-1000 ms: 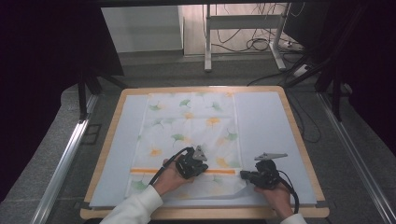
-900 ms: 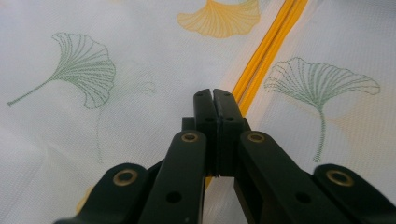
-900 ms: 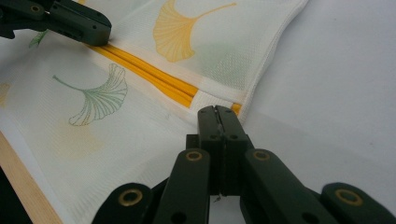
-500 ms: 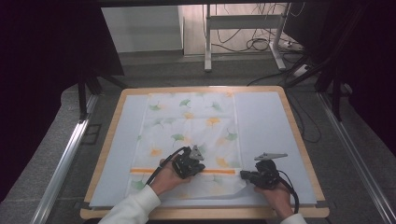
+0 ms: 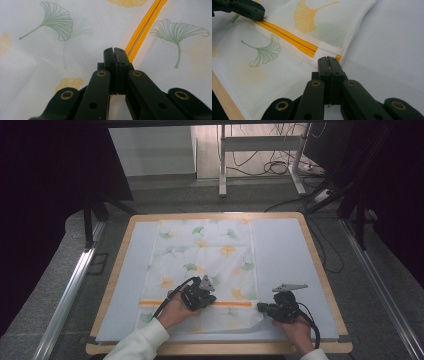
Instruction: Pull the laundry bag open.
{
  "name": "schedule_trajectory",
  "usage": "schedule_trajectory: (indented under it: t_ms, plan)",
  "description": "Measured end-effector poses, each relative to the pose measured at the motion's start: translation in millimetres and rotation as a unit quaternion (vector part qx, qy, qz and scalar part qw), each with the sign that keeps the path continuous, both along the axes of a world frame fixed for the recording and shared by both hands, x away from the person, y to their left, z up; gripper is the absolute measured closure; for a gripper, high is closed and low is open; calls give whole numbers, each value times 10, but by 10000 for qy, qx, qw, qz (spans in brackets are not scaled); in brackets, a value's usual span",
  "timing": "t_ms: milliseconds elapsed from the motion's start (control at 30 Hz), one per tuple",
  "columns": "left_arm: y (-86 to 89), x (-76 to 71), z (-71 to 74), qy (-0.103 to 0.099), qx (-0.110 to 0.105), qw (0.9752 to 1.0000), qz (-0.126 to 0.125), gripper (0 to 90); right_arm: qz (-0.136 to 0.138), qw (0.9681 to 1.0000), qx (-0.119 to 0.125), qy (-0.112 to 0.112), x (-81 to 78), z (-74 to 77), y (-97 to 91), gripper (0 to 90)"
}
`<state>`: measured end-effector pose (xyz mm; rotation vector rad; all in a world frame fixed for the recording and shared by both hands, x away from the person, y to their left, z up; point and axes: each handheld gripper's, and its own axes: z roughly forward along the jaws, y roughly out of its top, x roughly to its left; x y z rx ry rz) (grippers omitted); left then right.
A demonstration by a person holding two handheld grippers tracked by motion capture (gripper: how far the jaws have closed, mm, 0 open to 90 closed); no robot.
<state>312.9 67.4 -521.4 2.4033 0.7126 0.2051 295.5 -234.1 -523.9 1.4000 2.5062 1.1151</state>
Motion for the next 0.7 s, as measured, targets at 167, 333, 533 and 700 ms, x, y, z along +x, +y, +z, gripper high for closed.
schedule_trajectory:
  t_ms: [167, 333, 533, 700]
  plan:
    - [20, -3, 3, 12, 18, 10000, 9, 900, 5, 10000, -6, -6, -1, 0, 1, 897]
    - [46, -10, 7, 22, 49, 10000, 6, 900, 12, 10000, -7, -6, -2, 2, 1, 897]
    - [58, -9, 12, 29, 96, 9999, 2, 900, 27, 10000, -20, -27, -2, 1, 1, 897]
    - [64, -8, 16, 50, 117, 9999, -5, 900, 37, 10000, -53, -50, -5, 3, 6, 897]
